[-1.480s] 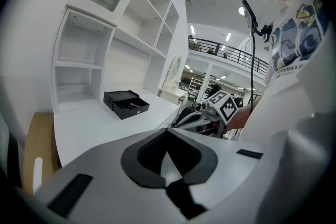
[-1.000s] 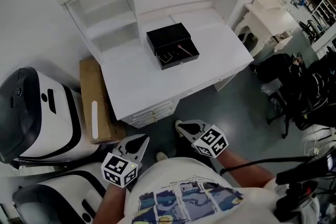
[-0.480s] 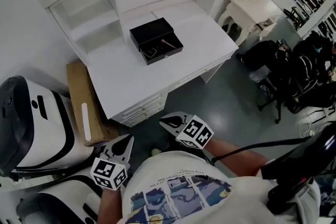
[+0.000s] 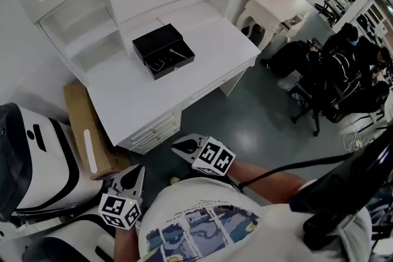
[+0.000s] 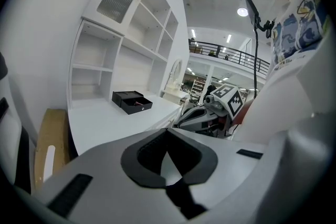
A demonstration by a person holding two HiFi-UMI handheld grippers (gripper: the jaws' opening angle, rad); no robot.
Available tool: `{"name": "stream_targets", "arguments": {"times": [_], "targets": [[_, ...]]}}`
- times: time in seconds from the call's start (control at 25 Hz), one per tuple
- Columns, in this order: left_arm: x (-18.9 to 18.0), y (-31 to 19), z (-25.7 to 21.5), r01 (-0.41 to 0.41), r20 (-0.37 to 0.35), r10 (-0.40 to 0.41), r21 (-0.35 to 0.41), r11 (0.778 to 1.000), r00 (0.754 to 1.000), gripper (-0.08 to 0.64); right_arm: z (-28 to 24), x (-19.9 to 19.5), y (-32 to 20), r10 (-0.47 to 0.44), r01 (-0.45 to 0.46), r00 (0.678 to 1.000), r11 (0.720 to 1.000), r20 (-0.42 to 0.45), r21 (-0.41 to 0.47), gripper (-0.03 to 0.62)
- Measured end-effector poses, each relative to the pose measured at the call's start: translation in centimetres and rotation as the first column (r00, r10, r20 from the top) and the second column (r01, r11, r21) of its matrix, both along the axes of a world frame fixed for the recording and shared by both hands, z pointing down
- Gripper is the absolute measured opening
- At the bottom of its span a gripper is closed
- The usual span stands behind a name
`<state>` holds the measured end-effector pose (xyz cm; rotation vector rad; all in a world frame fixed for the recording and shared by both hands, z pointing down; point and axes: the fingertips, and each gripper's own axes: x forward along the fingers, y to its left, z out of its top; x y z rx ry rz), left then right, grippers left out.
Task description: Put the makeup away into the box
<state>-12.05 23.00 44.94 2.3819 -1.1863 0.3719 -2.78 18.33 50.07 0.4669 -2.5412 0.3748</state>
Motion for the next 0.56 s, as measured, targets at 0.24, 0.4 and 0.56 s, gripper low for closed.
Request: {"name": "stream_targets", "arguments": {"times": [0.24,0.4,0.56], "targets": [[0.6,0.2,0.0,-0.012,0.003,0.012,0.0,1.0,1.0,0.014,-0.2,0.9,0.4,0.003,-0.003,1.0,1.0,-0.005,0.007,0.025],[0.7,0.2,0.1,-0.015,0.005,0.015,-0.005,1.0,1.0,0.014,-0.2,1.1,0.2,0.005,-0.005,1.0,1.0,-0.005,0.009,0.025],[1.1,0.2,0.1,-0.021,0.005,0.021,-0.011,1.0,1.0,0.014,-0.2,1.4,0.3,0.002,-0.002,1.0,1.0,-0.011,0.007,0.025]]}}
